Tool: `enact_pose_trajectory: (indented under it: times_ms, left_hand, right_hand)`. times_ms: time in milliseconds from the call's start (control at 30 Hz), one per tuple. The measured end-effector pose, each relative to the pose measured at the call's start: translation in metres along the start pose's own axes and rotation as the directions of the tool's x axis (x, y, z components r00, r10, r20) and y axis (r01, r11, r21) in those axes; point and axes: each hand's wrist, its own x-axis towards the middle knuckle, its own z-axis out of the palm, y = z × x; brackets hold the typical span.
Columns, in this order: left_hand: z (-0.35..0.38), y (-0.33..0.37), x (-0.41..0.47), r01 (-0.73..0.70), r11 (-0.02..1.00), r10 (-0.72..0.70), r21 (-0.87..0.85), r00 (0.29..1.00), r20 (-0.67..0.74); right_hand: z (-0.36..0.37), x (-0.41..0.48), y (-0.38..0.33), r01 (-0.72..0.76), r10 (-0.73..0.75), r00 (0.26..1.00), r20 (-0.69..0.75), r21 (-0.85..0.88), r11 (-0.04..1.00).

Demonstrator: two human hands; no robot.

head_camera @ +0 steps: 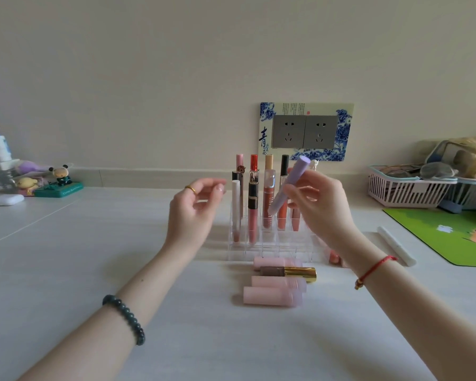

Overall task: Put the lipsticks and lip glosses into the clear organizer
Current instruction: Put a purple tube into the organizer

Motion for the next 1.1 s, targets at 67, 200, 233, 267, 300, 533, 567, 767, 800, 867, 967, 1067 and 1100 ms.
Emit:
enact_pose_trajectory:
  times_ms: [67,200,233,267,300,533,567,767,800,867,967,1067,1100]
  left_hand:
    - [-0.007,-0.008,0.003,0.033,0.999,-0.032,0.029,0.999,-0.027]
    - [-0.011,-0.028,0.005,0.169,0.977,-0.177,0.131,0.983,0.045]
    - [-0.011,-0.032,0.005,0.218,0.962,-0.233,0.165,0.969,0.082]
    - [-0.010,-0.036,0.005,0.255,0.945,-0.282,0.205,0.952,0.118]
    - [-0.008,-0.039,0.003,0.278,0.929,-0.319,0.244,0.936,0.148]
    - [-0.002,-0.043,-0.004,0.312,0.881,-0.409,0.356,0.880,0.240]
    - [-0.002,-0.043,-0.005,0.311,0.878,-0.413,0.363,0.876,0.248]
    - [-0.002,-0.042,-0.007,0.300,0.877,-0.415,0.376,0.866,0.278]
    - [-0.001,-0.042,-0.007,0.296,0.878,-0.412,0.377,0.867,0.280]
    - [-0.001,-0.042,-0.007,0.289,0.878,-0.409,0.382,0.867,0.283]
    - [-0.001,-0.040,-0.008,0.277,0.876,-0.404,0.394,0.868,0.287]
    - [-0.001,-0.038,-0.008,0.270,0.871,-0.404,0.411,0.869,0.285]
    - [-0.001,-0.037,-0.008,0.269,0.870,-0.404,0.414,0.869,0.285]
  right_hand:
    - [0.007,-0.001,0.005,0.007,-0.007,1.000,-0.001,-0.082,0.997]
    - [0.017,-0.003,0.012,0.008,-0.004,1.000,0.026,-0.147,0.989]
    - [0.019,-0.004,0.013,-0.008,0.014,0.999,0.038,-0.154,0.988]
    - [0.021,-0.004,0.015,-0.026,0.033,0.998,0.047,-0.155,0.988]
    - [0.023,-0.005,0.017,-0.041,0.050,0.997,0.053,-0.154,0.987]
    - [0.032,-0.008,0.025,-0.091,0.105,0.992,0.066,-0.196,0.976]
    - [0.032,-0.009,0.025,-0.089,0.106,0.992,0.072,-0.207,0.974]
    - [0.033,-0.010,0.024,-0.086,0.110,0.991,0.082,-0.253,0.964]
    - [0.033,-0.010,0.024,-0.089,0.113,0.990,0.080,-0.256,0.963]
    - [0.033,-0.011,0.025,-0.097,0.120,0.990,0.078,-0.252,0.963]
    - [0.033,-0.012,0.025,-0.109,0.129,0.989,0.071,-0.232,0.966]
    - [0.033,-0.012,0.025,-0.119,0.136,0.988,0.072,-0.210,0.970]
    - [0.033,-0.012,0.025,-0.121,0.139,0.988,0.073,-0.207,0.971]
